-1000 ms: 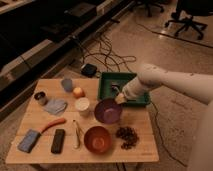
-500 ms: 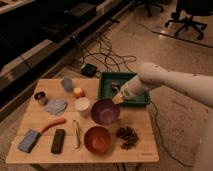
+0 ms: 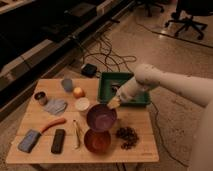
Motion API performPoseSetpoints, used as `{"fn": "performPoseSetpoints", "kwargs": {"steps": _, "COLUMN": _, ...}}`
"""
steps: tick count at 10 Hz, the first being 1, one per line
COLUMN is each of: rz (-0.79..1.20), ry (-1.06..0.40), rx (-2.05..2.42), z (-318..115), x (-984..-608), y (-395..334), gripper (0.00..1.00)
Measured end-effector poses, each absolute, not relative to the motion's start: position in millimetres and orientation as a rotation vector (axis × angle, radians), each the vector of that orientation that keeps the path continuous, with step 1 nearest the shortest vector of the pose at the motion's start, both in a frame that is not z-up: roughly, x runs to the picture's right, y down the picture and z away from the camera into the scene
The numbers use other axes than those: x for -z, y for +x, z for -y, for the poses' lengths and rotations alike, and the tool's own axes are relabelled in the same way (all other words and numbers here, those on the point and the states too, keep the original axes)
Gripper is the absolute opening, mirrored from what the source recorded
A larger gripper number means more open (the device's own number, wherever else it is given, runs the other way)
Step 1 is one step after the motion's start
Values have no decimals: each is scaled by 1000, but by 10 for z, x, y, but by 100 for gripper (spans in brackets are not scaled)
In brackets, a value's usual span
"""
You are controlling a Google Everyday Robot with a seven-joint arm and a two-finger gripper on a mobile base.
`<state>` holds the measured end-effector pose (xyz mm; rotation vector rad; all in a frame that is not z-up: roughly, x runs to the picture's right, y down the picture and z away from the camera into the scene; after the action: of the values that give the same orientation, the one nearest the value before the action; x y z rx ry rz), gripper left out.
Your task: Stack bowls on top of each other
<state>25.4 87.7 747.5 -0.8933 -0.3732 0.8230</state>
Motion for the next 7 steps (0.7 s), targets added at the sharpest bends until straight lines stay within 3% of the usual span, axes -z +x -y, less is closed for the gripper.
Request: {"fn": "performPoseSetpoints", "kwargs": {"steps": 7, "rz": 388, "ry": -989, "rx": -673, "z": -1269, "x": -7335, "y": 32, "gripper": 0}}
